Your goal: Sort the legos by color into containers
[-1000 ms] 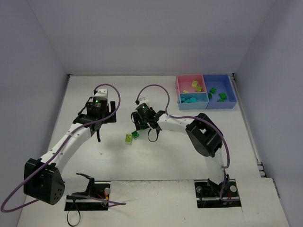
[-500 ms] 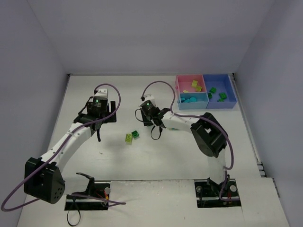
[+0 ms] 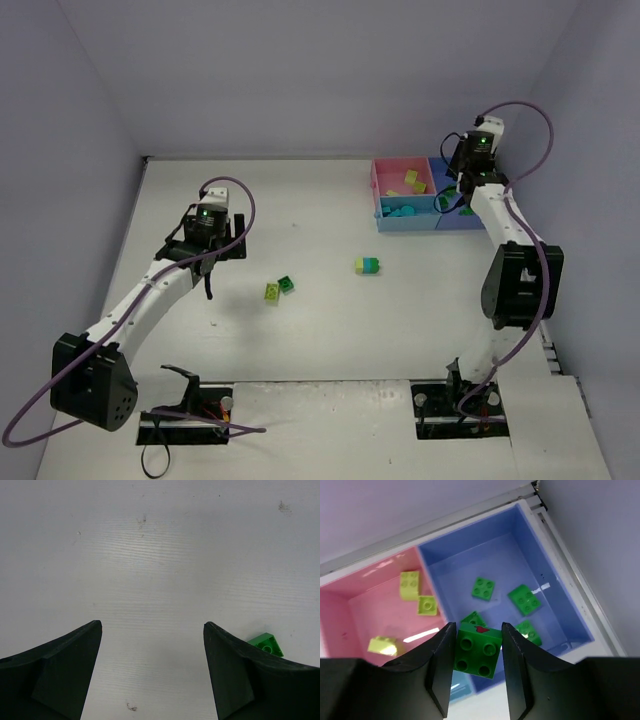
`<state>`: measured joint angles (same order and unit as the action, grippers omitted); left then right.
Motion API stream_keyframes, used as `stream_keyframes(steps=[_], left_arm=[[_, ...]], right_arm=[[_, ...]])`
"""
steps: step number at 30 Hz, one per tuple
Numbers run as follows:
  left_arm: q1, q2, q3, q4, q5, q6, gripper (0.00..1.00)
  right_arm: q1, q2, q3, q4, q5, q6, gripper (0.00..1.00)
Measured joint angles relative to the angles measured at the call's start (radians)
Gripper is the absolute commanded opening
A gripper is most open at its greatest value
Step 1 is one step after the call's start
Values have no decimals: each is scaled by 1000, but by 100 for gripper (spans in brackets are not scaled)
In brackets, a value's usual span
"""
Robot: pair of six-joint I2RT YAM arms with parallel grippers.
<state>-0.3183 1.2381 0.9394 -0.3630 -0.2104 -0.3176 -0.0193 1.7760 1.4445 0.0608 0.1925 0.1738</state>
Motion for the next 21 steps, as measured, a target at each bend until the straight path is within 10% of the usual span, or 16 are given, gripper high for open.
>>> stream_keyframes(steps=[7, 21], left_arm=[[0, 6, 4, -1, 0, 4, 76], [0, 21, 11, -7, -8, 10, 76]], right_arm=[[-63, 218, 100, -10, -52, -7, 65], [106, 19, -22, -41, -198, -41, 70]])
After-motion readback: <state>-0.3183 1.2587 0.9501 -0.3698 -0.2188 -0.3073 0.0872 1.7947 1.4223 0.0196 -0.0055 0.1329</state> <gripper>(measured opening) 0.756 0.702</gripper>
